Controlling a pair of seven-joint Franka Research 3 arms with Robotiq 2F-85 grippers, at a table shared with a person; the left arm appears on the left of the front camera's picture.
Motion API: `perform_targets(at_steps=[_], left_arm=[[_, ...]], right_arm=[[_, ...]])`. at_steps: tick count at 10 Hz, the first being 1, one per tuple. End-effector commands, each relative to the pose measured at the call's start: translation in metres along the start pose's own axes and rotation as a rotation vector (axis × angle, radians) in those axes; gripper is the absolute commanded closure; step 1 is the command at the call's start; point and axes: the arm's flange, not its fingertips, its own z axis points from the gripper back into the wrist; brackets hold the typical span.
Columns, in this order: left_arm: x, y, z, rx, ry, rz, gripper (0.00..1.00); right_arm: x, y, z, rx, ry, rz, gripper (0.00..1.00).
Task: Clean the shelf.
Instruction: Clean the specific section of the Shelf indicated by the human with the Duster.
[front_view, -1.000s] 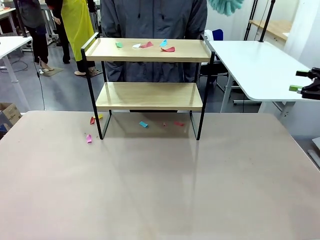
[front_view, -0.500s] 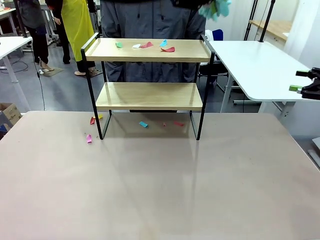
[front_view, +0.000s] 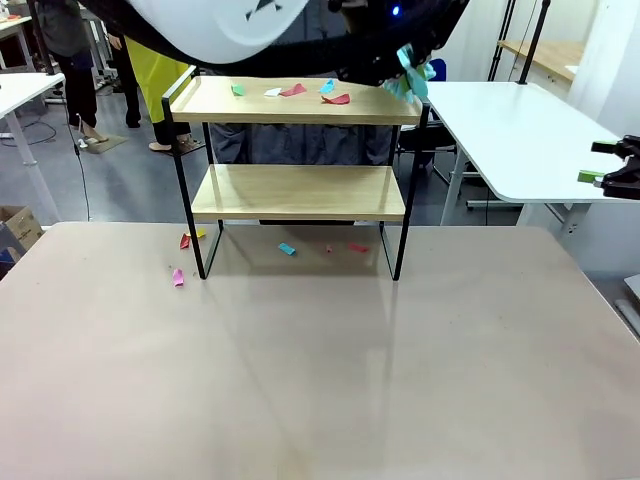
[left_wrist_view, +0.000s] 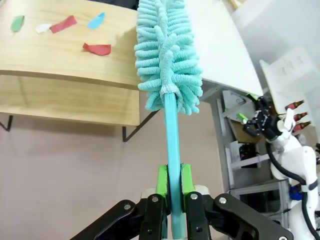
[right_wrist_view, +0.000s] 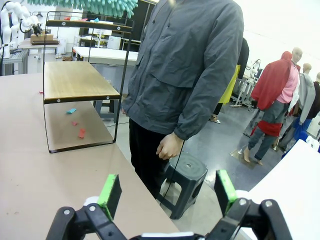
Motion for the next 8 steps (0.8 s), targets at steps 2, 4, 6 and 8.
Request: perform_targets(at_steps=[2,4,6,8], left_arm=[[-0.005,-0.012,-0.024,0.047,-0.013,-0.001,0.87],[-0.008,-0.009,-0.034,0.074,0.011,0.015,0.87],[-0.010,0.007,-0.028,0.051,0.025,-0.016,0.87],[-0.005,0.015,-0.028,0.085,0.037,-0.008,0.87]], right_arm=[[0.008,-0.001,-0.001,0.001,0.016,-0.010,0.00],[0.008,-0.001,-0.001,0.001,0.016,-0.010,0.00],[0.008,-0.001,-0.001,0.001,0.016,-0.010,0.00],[0.008,-0.001,-0.001,0.001,0.016,-0.010,0.00]])
